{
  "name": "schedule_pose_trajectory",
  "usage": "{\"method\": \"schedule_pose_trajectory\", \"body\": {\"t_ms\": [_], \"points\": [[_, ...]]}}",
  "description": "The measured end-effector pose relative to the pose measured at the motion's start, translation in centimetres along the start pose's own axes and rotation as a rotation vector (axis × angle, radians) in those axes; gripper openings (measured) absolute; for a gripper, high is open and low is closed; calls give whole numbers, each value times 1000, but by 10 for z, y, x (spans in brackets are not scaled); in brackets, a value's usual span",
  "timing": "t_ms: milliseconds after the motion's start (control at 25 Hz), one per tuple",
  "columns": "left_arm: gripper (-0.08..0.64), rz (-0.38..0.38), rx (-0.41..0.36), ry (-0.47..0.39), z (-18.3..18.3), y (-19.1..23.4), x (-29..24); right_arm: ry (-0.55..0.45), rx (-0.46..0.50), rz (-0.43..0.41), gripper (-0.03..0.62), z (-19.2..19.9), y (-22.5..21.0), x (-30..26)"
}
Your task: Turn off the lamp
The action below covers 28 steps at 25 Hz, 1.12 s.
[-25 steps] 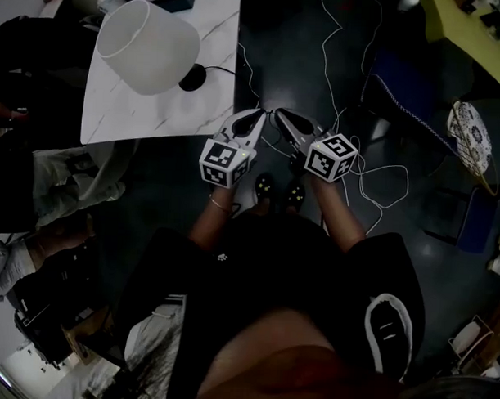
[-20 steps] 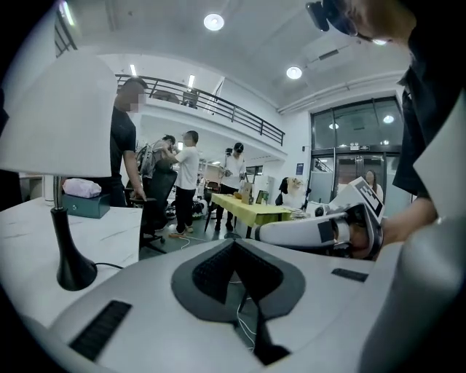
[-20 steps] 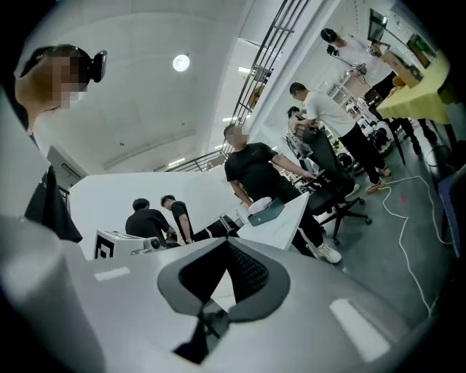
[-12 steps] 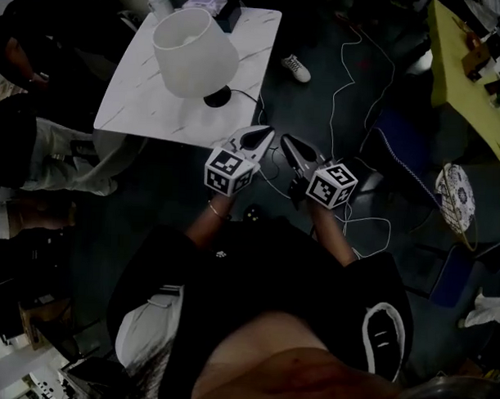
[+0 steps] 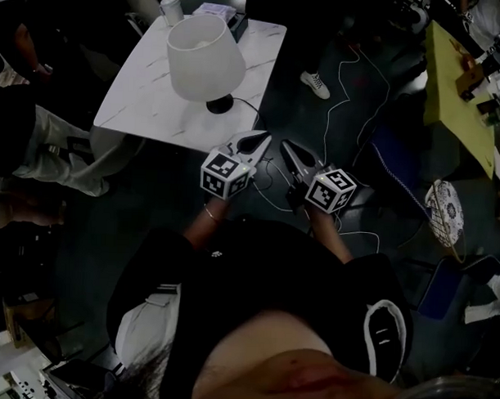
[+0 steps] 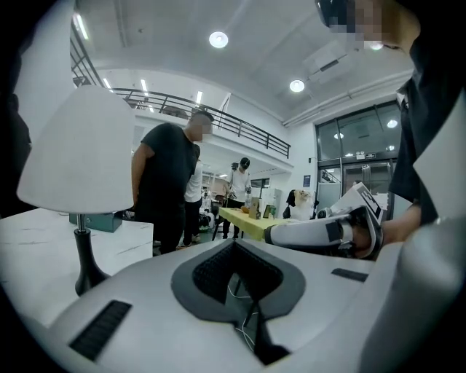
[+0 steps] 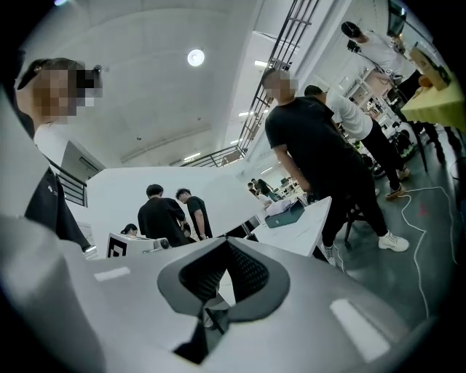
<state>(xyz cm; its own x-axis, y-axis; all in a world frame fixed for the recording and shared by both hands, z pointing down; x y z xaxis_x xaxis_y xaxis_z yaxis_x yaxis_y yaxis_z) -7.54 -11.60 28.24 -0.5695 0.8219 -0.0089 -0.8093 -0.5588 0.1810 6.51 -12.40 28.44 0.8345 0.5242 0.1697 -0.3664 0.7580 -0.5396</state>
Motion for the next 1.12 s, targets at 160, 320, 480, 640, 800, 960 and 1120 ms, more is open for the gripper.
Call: {"method": "schedule_pose_trajectory", "body": {"t_ms": [160,320,480,640,800,960,1120], "points": [[6,17,8,-9,-2,1,-1,4,0,5,0,-1,1,-1],[6,15,11,-6,-2,5,0,12,1,5,-2,-1,2,-3],[6,27,24,-14,-6,-6,4,5,2,12,-2,-2,9,6],[6,27,14,16,-3,-13,0,-4,-2,24,-2,-3,7,16],[6,50,26,13,4,-19,3,-1,-16,45,0,3,11,26],[7,32,55,25,14,0,-2,23,-37,51,-1,12,-2,11],[6,11,60,26,20,-3,6,29,-46,38,-1,18,-1,14]]}}
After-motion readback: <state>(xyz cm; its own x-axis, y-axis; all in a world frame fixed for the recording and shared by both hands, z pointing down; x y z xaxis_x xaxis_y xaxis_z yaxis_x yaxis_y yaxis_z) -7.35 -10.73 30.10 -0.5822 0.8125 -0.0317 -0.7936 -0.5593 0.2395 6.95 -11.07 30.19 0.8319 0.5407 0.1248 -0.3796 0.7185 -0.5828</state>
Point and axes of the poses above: the fingertips, and each gripper's own axes: x backward along the fingers, y to its left, z out of its underside, the point moved 7 cm from there along x, backward along the fingers, and after that the axes turned 10 degrees about -y, right-handed, at the moved point
